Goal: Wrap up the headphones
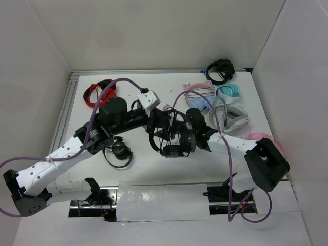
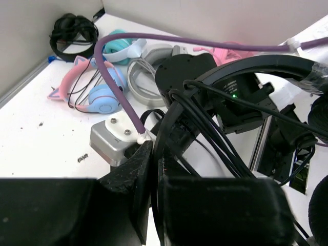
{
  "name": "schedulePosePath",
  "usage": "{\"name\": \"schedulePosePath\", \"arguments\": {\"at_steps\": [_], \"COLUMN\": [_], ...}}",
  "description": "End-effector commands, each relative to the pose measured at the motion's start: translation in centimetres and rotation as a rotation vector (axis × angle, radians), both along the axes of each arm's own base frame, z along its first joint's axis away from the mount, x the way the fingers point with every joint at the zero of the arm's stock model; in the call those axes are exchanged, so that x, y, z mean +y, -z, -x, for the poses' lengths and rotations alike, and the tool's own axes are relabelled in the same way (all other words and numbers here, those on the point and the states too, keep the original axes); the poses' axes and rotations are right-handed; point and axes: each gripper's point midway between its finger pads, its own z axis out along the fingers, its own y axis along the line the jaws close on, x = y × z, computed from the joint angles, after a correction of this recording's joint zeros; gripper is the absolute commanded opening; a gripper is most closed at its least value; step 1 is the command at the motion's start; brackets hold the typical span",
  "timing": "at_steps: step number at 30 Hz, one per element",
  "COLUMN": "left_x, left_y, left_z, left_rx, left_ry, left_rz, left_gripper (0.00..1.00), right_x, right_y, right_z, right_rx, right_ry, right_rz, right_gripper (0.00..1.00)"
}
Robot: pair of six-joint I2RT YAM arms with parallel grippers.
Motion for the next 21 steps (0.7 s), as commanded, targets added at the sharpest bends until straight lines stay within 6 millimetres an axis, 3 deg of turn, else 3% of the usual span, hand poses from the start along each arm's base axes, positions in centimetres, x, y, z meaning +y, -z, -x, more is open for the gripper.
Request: {"name": "schedulePosePath", "arguments": {"at_steps": [1, 7, 11, 13, 15, 17, 18, 20, 21], "left_x": [0.0, 0.3, 0.6, 0.9, 0.9, 1.1, 1.2, 1.3, 1.3], "left_y": [-4.9, -6.2, -6.9, -7.7, -8.0, -8.2, -8.5, -8.6, -8.6], "left_z": [0.9, 1.2, 1.3, 1.7, 1.9, 2.0, 2.0, 1.9, 1.8], "left_rx": [-0.061, -0.064, -0.075, -0.088, -0.091, -0.094, -0.098, -0.098, -0.095], "left_ry": [0.024, 0.019, 0.012, 0.025, 0.031, 0.027, 0.025, 0.016, 0.011], "left_rz": [0.136, 0.157, 0.165, 0.176, 0.182, 0.180, 0.181, 0.173, 0.171], "left_gripper": [0.00, 0.00, 0.00, 0.00, 0.00, 0.00, 0.00, 0.00, 0.00], "right_x": [0.5, 0.4, -0.5, -2.3, -3.1, -4.2, -5.2, -6.7, -7.4], "right_y": [-2.8, -3.3, -1.9, -1.3, -1.5, -1.2, -1.3, -1.5, -1.6], "right_z": [-0.1, 0.9, 0.2, -2.4, -3.4, -3.7, -4.5, -5.1, -5.4], "right_rx": [-0.062, -0.043, 0.040, 0.097, 0.117, 0.153, 0.157, 0.169, 0.165], "right_ry": [0.007, 0.012, 0.148, 0.365, 0.449, 0.525, 0.600, 0.697, 0.728], "right_rz": [-0.099, -0.167, -0.178, -0.200, -0.232, -0.272, -0.290, -0.316, -0.318], "right_gripper": [0.52, 0.52, 0.54, 0.59, 0.61, 0.69, 0.80, 0.84, 0.93]}}
